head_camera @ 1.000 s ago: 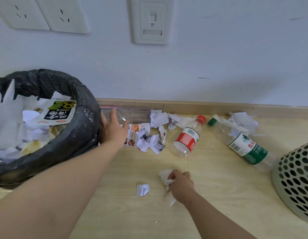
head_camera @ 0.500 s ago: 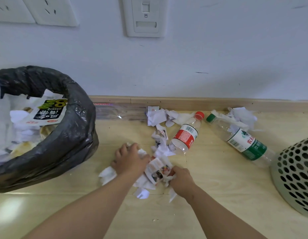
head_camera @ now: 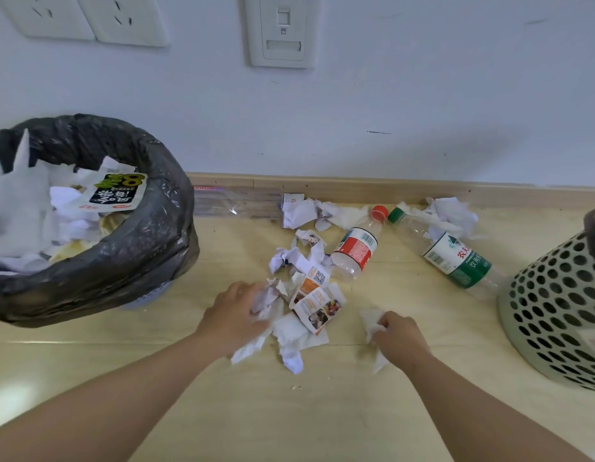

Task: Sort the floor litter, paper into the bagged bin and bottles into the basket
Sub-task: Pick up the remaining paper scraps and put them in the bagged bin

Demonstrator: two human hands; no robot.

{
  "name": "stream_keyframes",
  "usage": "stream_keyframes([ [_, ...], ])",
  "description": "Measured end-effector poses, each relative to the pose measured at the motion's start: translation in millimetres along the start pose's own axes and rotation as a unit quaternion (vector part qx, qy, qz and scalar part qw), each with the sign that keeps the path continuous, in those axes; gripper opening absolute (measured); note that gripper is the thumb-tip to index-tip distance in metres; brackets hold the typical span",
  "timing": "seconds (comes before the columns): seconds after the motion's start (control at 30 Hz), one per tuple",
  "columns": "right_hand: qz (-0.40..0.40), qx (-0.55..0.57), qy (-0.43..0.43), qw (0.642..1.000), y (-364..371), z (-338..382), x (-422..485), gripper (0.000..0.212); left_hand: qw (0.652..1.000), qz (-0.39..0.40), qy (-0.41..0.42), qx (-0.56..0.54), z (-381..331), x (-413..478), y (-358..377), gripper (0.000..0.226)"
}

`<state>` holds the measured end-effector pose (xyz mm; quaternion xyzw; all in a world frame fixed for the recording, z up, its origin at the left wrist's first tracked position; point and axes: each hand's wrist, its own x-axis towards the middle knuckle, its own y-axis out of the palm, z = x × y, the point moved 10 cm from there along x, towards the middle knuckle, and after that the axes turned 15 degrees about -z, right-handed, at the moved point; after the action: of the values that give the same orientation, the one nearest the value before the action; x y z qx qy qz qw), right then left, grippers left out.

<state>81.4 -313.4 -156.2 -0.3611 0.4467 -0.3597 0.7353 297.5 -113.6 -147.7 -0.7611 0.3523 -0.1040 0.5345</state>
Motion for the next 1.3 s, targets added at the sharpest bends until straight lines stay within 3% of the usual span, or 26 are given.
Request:
stream_keyframes([
  [0.07,-0.027,-0.017,0.009,0.999,-12,-7,2,0.021,0.991,0.017,0.054,0.118,3,-8,5,0.062],
  [0.1,-0.037,-0.012,0.004,0.999,-16,-6,1,0.024,0.991,0.013,0.048,0.126,7,-9,5,0.062],
  [0.23,-0.03,-0.013,-0.033,0.999,-18,5,-9,0.022,0.998,-0.015,-0.069,-0.001,23,-7,-3,0.053],
  [0.4,-0.022,0.009,-0.084,0.996,-12,27,-21,0.019,0.98,-0.06,-0.154,-0.113,30,-3,-17,0.048],
  [0.47,-0.024,0.018,-0.102,0.994,-11,35,-24,0.018,0.977,-0.09,-0.159,-0.11,27,-3,-30,0.043],
  [0.53,-0.026,0.028,-0.108,0.993,-10,40,-26,0.014,0.985,-0.133,-0.103,-0.024,13,-6,-48,0.036],
  [0.6,-0.026,0.032,-0.111,0.993,-10,44,-28,0.009,0.987,-0.148,0.016,0.053,-14,-10,-50,0.036],
  [0.7,-0.021,0.025,-0.118,0.992,-9,47,-31,0.008,0.977,-0.04,0.169,0.122,-44,-25,-8,0.04],
  [0.77,-0.019,0.017,-0.122,0.992,-8,48,-34,0.008,0.969,0.047,0.175,0.17,-38,-32,20,0.045],
  [0.83,-0.023,0.008,-0.122,0.992,-9,46,-37,0.007,0.964,0.062,0.172,0.194,-29,-32,29,0.041],
  [0.93,-0.033,-0.023,-0.133,0.99,-12,45,-41,0.006,0.969,0.085,0.167,0.158,-14,-29,36,0.03],
  [1.07,-0.069,0.019,-0.15,0.986,-24,56,-46,0.022,0.993,0.065,0.086,0.048,2,-23,16,0.008],
  [1.2,-0.086,0.053,-0.196,0.975,-27,77,-55,0.028,0.996,-0.024,-0.028,-0.08,8,-14,-17,0.025],
  [1.3,-0.035,0.004,-0.239,0.97,-10,87,-64,0.013,0.991,-0.066,-0.028,-0.11,-9,-12,-31,0.029],
])
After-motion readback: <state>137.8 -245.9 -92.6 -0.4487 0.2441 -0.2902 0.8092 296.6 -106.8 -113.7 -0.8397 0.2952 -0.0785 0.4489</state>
